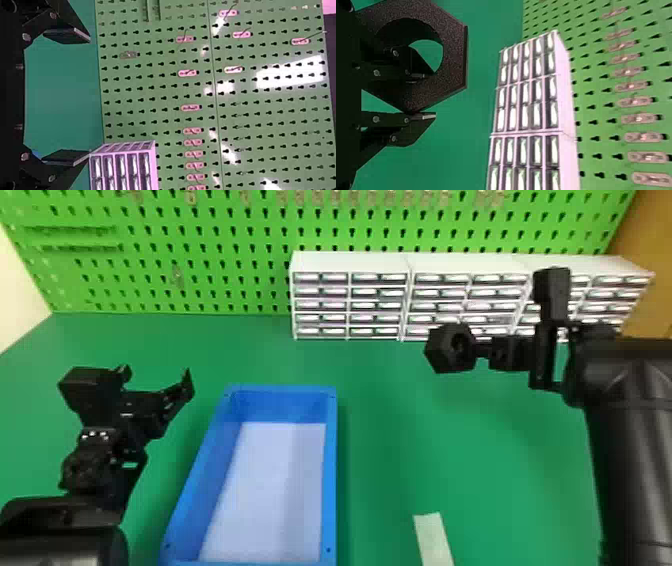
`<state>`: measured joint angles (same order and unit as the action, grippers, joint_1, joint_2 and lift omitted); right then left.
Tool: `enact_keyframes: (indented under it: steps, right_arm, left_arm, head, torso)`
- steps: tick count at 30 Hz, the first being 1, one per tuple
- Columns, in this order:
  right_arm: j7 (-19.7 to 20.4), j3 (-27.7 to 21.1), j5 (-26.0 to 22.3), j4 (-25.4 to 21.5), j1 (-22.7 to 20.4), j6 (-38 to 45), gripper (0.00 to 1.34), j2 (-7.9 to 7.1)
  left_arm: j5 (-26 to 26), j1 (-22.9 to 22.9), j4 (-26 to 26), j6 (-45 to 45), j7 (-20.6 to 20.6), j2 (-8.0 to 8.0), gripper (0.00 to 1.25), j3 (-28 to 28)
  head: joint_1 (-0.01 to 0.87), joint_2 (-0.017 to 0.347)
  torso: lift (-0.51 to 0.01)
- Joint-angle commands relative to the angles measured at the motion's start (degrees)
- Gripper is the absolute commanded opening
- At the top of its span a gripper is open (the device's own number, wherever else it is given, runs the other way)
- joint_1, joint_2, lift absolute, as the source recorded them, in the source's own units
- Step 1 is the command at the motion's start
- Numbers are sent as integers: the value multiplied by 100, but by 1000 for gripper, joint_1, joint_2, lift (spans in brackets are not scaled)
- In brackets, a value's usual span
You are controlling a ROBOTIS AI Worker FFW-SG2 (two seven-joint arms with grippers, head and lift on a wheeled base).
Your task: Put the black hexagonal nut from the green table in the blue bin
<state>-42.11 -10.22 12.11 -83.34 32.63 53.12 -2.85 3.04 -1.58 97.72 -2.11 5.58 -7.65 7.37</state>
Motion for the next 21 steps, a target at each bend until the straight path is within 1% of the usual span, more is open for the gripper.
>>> enact_keyframes:
  steps: [1,4,9,12,15,21]
  right_arm:
    - [1,-138,-429,-165,-178,-285,373,39]
    - [9,-191,-613,-262,-284,-434,373,92]
    - [132,-244,-1114,-332,-512,-847,373,162]
    - [212,-217,-1352,-376,-618,-1049,373,171]
    - [317,-147,-1519,-464,-732,-1252,373,179]
    - [326,143,-1800,-472,-829,-1392,373,179]
  left_arm:
    - [4,0,1,0,-4,0,1000,1]
    - [4,0,10,0,-4,0,1000,1]
    - [4,0,10,0,-4,0,1000,1]
    - [4,0,10,0,-4,0,1000,-8]
    - [4,9,10,0,-4,0,1000,-16]
    - [13,9,10,0,-4,0,1000,-25]
  head:
    - [686,52]
    - [686,52]
    - [686,52]
    - [686,52]
    - [686,52]
    - [686,52]
  torso:
    - [-97]
    - [-97]
    - [-97]
    - [-97]
    - [-97]
    - [-97]
